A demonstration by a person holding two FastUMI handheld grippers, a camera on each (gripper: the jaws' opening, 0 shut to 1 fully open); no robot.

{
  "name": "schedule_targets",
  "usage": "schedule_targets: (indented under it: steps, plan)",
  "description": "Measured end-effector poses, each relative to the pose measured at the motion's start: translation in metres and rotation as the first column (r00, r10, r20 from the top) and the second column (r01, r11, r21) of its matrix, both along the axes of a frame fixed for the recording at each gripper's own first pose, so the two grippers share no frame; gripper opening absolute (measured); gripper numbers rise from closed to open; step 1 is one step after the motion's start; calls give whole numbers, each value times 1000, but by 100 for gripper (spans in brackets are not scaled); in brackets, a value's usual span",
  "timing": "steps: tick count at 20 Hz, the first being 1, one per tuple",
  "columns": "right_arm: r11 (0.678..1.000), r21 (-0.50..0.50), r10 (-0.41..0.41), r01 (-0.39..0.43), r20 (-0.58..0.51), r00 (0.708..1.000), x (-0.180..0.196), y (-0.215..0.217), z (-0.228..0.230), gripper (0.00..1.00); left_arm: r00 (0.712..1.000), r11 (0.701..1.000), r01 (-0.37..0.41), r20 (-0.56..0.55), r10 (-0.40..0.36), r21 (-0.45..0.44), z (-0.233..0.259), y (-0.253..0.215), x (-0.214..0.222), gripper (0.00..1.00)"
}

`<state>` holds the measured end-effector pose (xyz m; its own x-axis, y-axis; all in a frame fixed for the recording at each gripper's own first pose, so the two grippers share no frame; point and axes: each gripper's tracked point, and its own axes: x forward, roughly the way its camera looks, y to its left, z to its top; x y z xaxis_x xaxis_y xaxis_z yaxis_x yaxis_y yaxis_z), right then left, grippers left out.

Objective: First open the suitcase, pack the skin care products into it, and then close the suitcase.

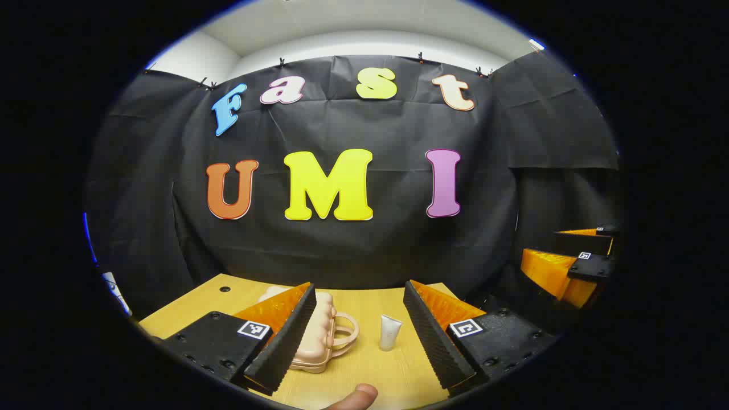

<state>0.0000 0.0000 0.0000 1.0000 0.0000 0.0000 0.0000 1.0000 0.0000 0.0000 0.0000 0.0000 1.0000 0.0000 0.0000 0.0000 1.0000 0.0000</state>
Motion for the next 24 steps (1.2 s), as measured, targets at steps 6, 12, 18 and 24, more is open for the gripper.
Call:
schedule_targets:
  steps: [6,12,18,24]
  plan:
    - [1000,7,3,-2,-45,999,11,-7,-13,80,1000,1000,-10,-20,10,-15,-5,2,10,98]
    - [1000,-4,-7,6,-65,998,20,-16,-20,79,998,1000,-17,-60,16,-11,-16,-1,23,99]
    - [999,-26,-42,40,-69,997,30,-32,-27,80,998,998,-27,-47,30,56,-26,8,36,98]
    - [980,-58,-196,192,-69,978,47,-103,-37,80,992,937,-62,-79,95,343,-84,43,61,99]
